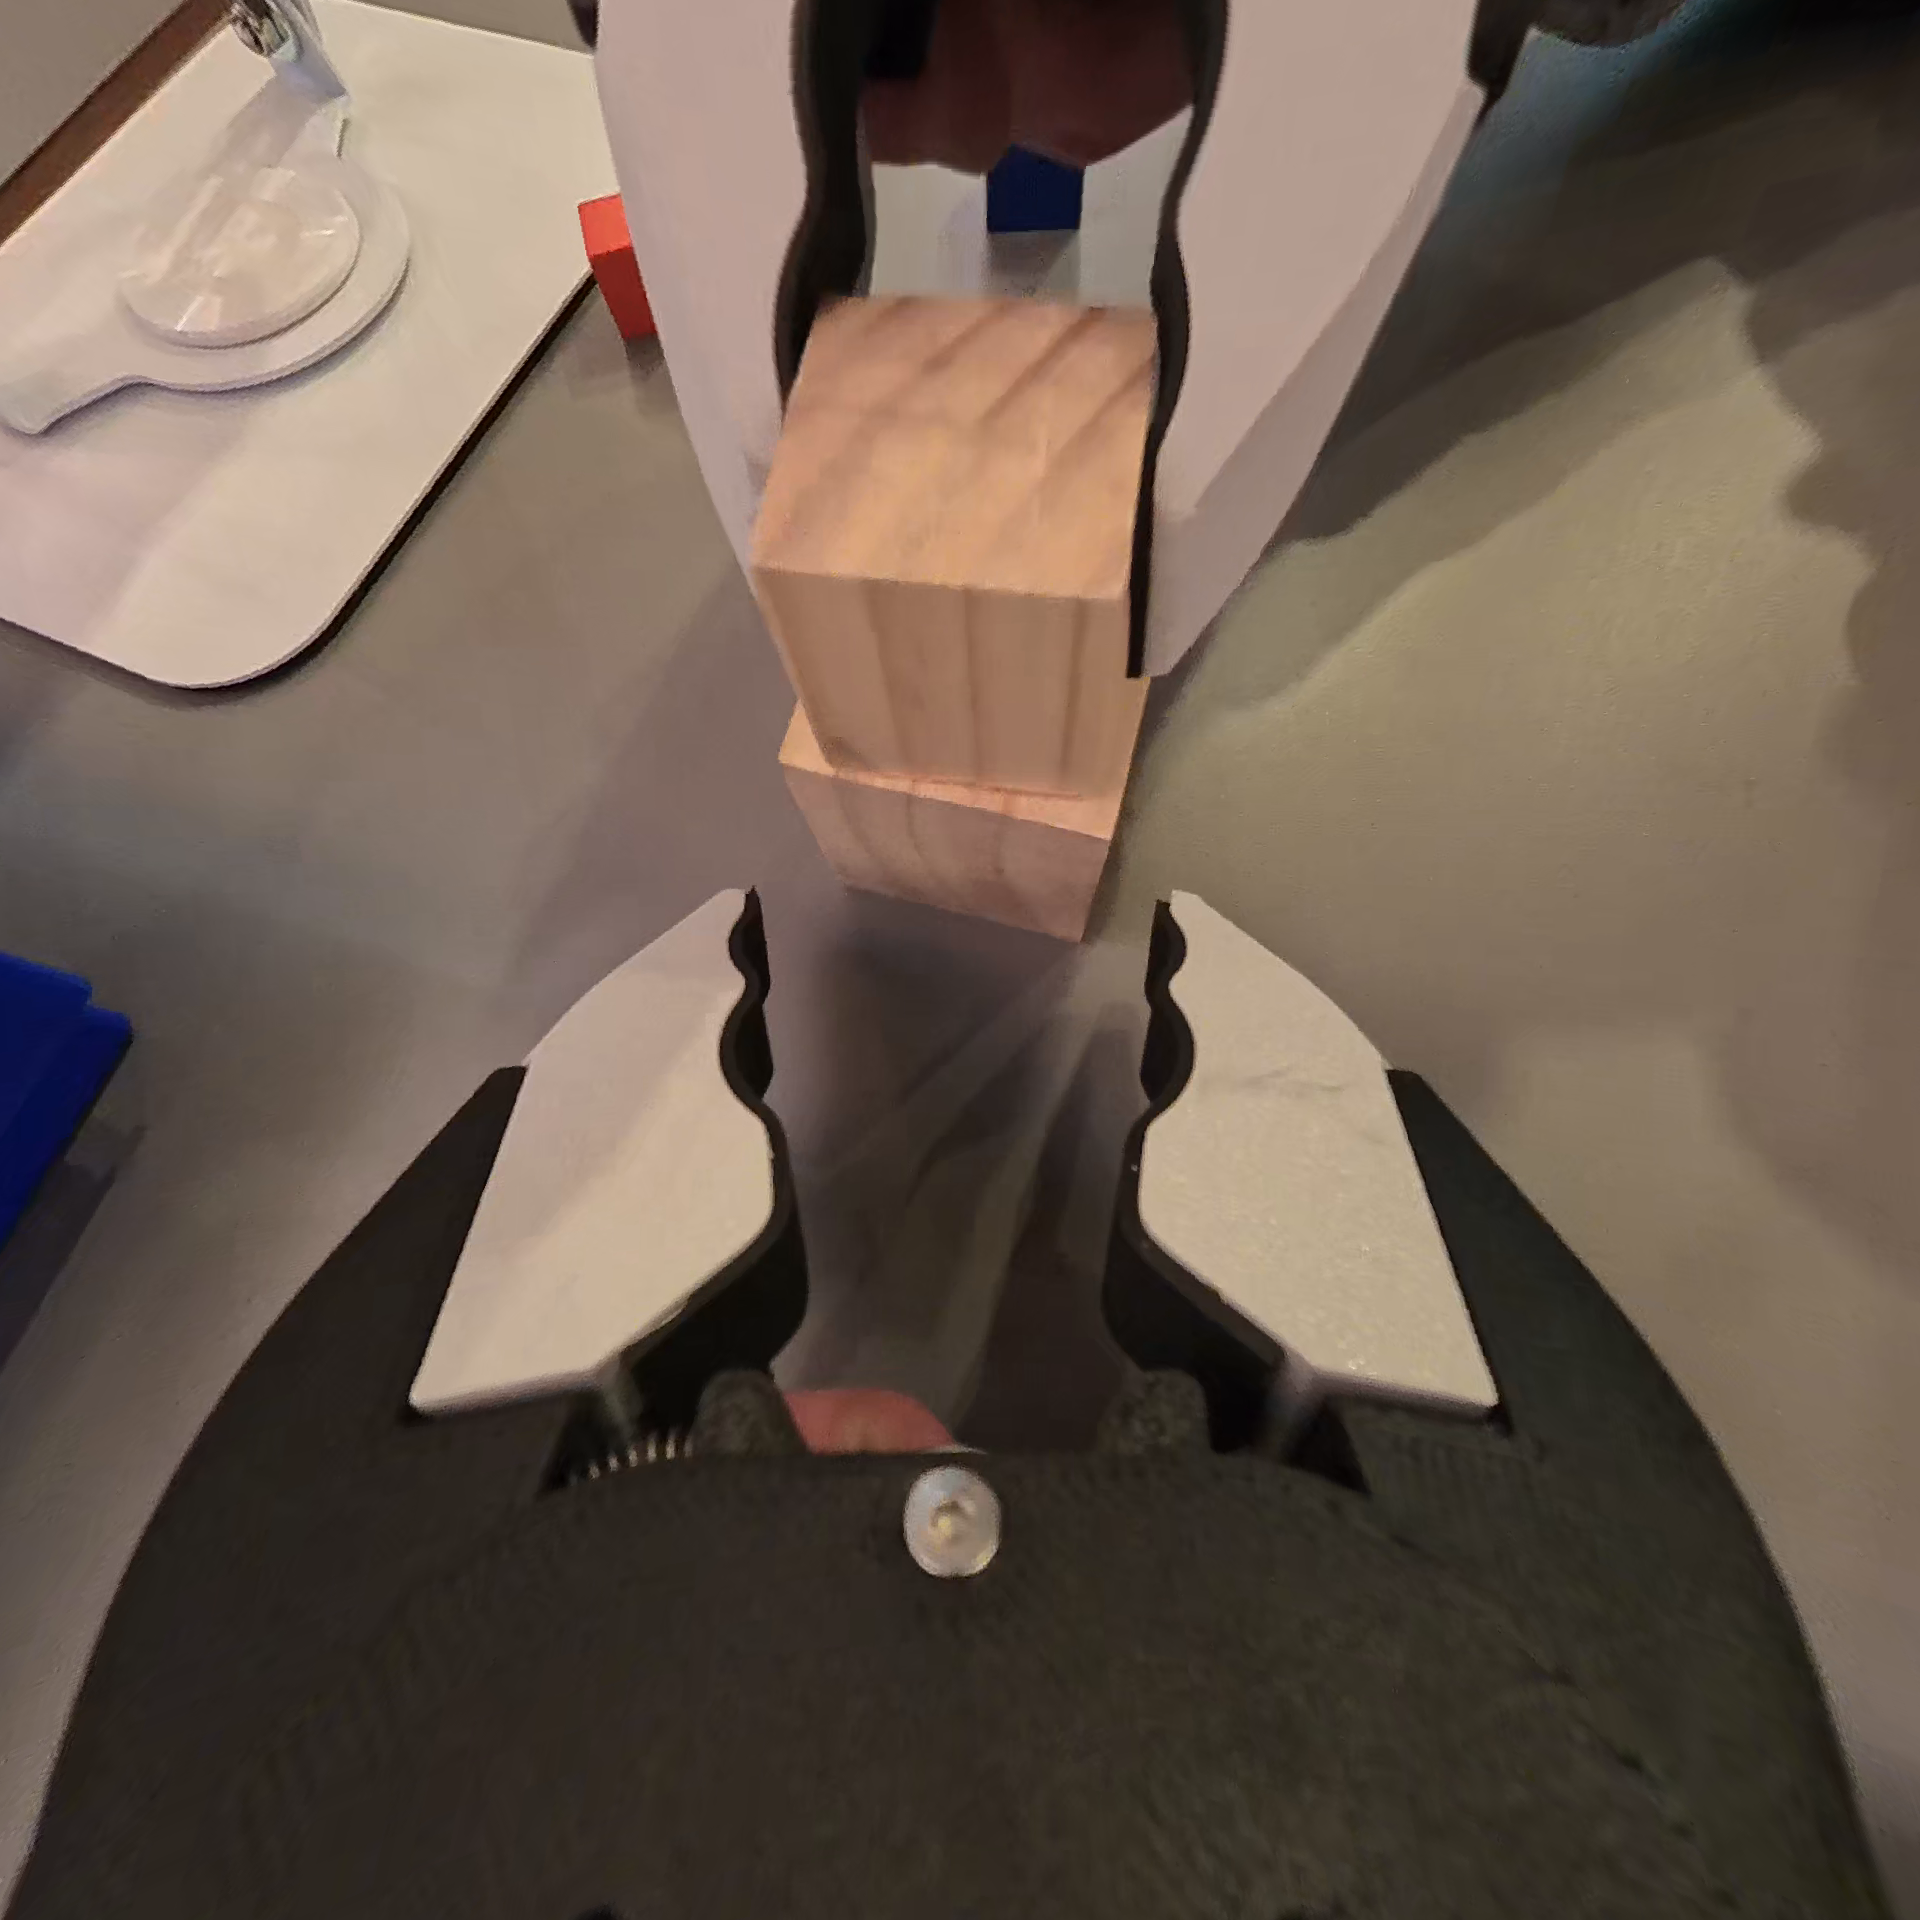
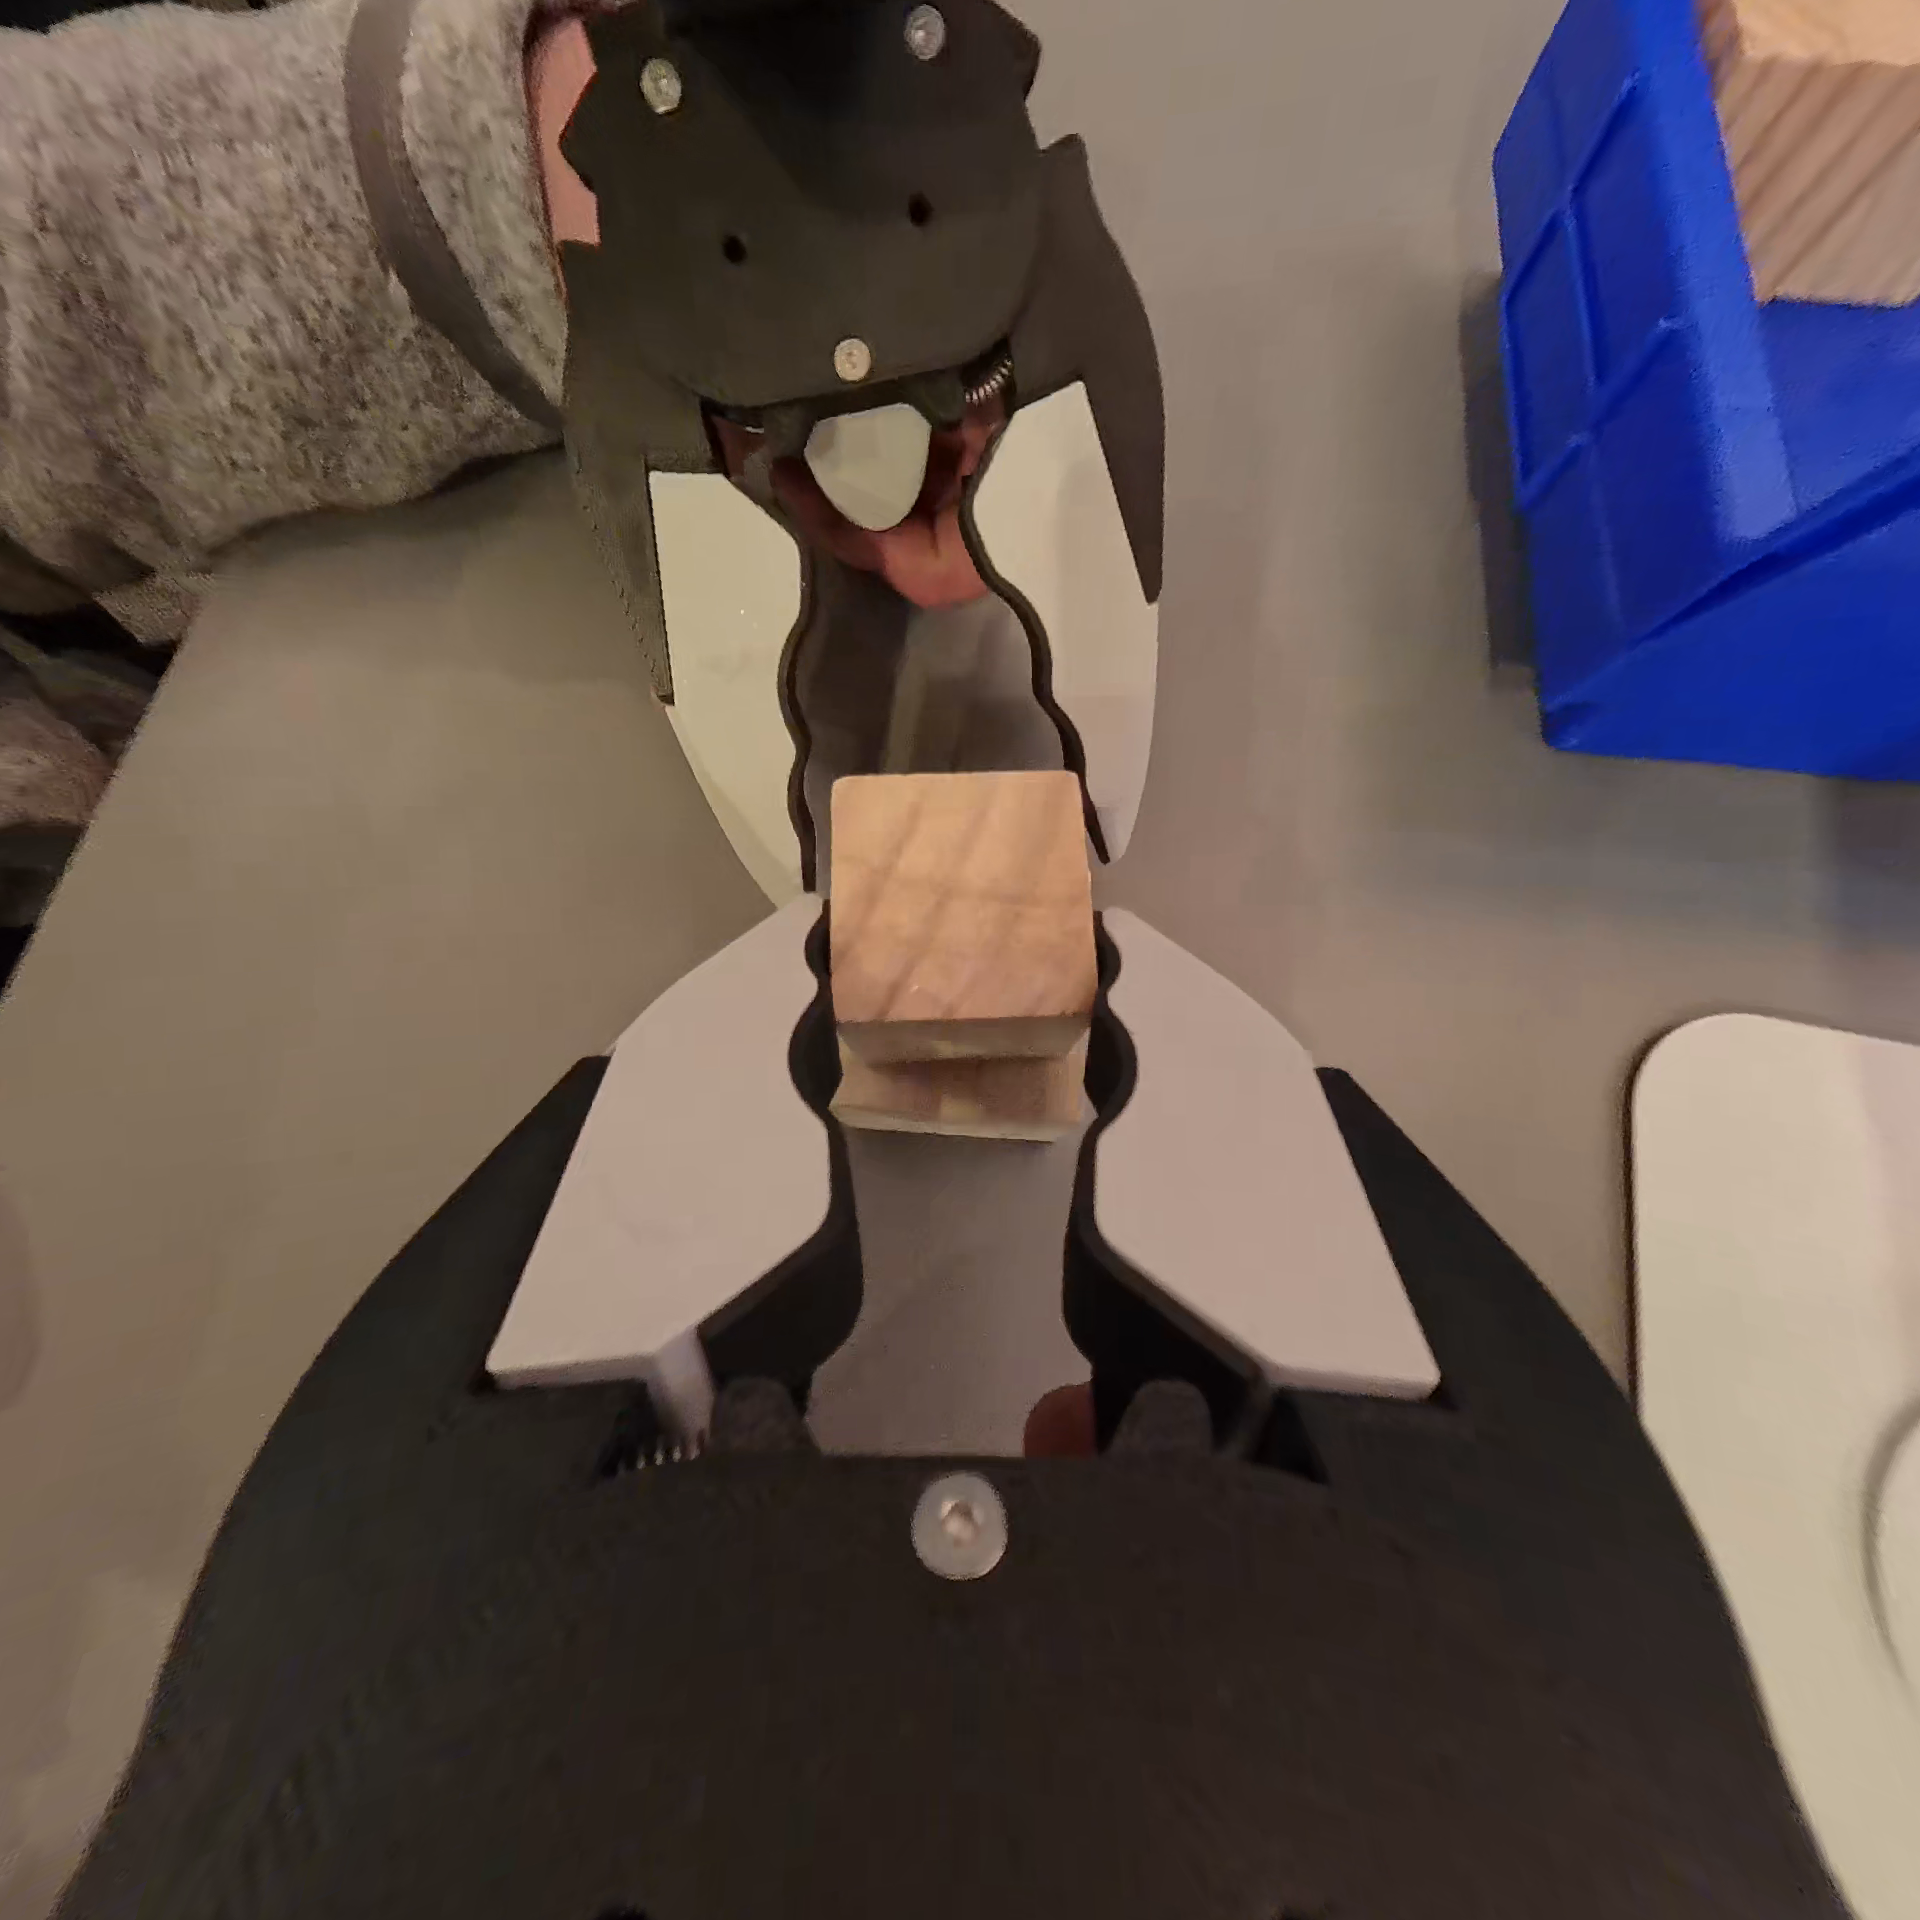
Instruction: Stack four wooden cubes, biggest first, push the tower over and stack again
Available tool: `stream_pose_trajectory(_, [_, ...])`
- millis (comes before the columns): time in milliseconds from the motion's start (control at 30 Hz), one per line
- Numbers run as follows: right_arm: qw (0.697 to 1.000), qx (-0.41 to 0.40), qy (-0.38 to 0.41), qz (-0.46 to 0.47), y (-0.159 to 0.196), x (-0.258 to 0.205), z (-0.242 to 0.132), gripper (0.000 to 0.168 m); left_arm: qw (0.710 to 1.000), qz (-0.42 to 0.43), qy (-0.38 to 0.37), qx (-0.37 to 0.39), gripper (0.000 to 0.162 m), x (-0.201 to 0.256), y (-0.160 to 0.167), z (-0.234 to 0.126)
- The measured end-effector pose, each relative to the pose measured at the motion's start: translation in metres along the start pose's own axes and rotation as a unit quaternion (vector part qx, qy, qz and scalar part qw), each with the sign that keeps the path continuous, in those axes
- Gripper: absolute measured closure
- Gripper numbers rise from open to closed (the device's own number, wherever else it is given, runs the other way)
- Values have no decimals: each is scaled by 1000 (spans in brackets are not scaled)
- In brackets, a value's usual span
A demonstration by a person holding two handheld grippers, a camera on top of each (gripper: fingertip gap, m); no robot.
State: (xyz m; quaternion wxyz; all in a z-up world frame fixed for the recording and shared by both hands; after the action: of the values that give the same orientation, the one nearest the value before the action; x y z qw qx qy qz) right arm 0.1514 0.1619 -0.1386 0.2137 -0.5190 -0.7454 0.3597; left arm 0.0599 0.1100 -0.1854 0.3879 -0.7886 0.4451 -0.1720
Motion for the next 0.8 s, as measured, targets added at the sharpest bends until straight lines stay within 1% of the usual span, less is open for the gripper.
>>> stream_pose_trajectory(33, [1000,-4,-5,3,0,0,-3,123,1000,0,0,1,93,0,0,0])
stream_pose_trajectory(67, [1000,-4,-4,-3,1,1,-8,119,1000,-1,0,1,93,0,0,0])
stream_pose_trajectory(100, [1000,1,-2,-9,0,0,-16,110,1000,-1,-1,2,93,0,0,0])
stream_pose_trajectory(200, [1000,-13,-6,-26,13,-2,-49,108,1000,-4,1,10,93,0,-1,-2])
stream_pose_trajectory(267, [999,-35,6,-33,34,2,-73,109,1000,-6,2,13,93,-1,-1,-3])
stream_pose_trajectory(400, [996,-83,3,-28,92,11,-107,119,1000,-4,4,8,93,0,0,-2])
stream_pose_trajectory(467, [994,-106,-1,-18,114,16,-113,120,1000,-4,4,5,93,0,0,-1])
stream_pose_trajectory(533, [992,-125,-17,-10,127,18,-113,116,1000,-4,4,6,93,0,0,-1])
stream_pose_trajectory(600, [989,-148,-20,-10,136,20,-109,123,1000,-5,4,7,93,0,0,-1])
stream_pose_trajectory(633, [988,-153,-22,-9,139,21,-106,131,1000,-4,4,6,93,0,0,-1])
stream_pose_trajectory(667, [989,-148,-24,-12,140,22,-103,139,1000,-4,4,6,93,0,0,-1])
stream_pose_trajectory(733, [989,-144,-20,-15,137,23,-102,140,1000,-3,4,5,93,0,0,-1])
stream_pose_trajectory(800, [993,-116,-17,-20,119,20,-103,140,1000,-4,6,2,93,0,0,-1])
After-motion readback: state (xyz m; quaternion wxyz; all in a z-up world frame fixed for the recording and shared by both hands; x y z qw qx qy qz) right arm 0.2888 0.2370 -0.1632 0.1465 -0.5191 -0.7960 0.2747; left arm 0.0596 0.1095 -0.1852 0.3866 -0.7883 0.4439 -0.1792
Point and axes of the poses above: each gripper's, where its closed fingertips meet, z out along the fingers, y out of its underside, x = y × z across the jaws, the point moved 6 cm from there along -z, back along the fingers, and after that the axes turned 2 degrees about z, right-handed, at the moved point
